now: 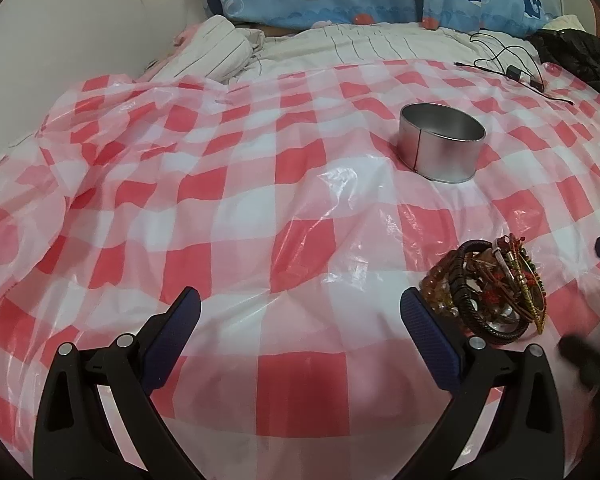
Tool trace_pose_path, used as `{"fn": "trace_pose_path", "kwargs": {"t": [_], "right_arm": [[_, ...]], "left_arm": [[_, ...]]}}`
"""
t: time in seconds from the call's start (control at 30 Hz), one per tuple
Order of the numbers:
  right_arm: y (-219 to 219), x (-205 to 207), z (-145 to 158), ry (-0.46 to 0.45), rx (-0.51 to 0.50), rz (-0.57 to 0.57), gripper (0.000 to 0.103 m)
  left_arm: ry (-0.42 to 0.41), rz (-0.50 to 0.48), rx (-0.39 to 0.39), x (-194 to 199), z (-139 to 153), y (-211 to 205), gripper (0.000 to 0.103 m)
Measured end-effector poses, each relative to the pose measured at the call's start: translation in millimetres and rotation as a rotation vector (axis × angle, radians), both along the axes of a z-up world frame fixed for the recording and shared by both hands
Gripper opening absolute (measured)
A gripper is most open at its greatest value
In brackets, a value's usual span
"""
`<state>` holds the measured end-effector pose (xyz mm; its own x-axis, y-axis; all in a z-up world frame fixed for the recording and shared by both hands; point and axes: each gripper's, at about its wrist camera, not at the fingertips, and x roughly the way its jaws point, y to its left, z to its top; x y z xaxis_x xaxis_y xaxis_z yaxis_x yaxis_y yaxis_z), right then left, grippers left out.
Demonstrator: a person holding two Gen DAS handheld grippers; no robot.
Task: Organize jewelry
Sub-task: 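Reach the right tool into the jewelry pile and grasp the gold beaded bracelet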
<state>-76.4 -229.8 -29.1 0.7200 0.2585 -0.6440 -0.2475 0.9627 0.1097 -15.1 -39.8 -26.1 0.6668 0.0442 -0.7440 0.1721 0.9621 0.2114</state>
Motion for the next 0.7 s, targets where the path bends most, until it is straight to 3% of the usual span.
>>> {"fn": "trace_pose_path", "kwargs": {"t": [0.07,0.13,0.2,0.23,0.27,0.3,0.4,0.53,0.7], "right_arm": [[11,3,-2,0.005,-0.026,0.024,0.094],[17,5,-6,0.015,-0.038,0.044,0.078],[20,10,-12,0.046,-0.045,0.049,0.057],[19,13,-16,0.066,-0.033,0.051,0.052],[16,14,-17,0.074,-0.009,0.051,0.044],[12,15,-18,0.078,0.011,0.044,0.029],[-5,17,-19,0.095,0.133,0.032,0.012],[-24,15,-17,0.099,0.27,0.015,0.007],[-35,9,-10,0.089,0.326,-0.016,0.006]], "left_arm": [[0.0,-0.001,0.001,0,1,0,0.096],[-0.005,-0.001,0.006,-1,2,0,0.096],[-0.005,0.003,0.01,-1,3,0,0.096],[-0.004,0.006,0.012,-2,2,-1,0.096],[-0.004,0.008,0.013,-1,3,-1,0.096],[-0.006,0.008,0.014,-2,4,-2,0.096],[-0.014,0.005,0.014,-3,7,-3,0.096],[-0.022,-0.012,0.015,-7,12,-6,0.096],[-0.033,-0.068,-0.018,-17,19,-11,0.096]]}}
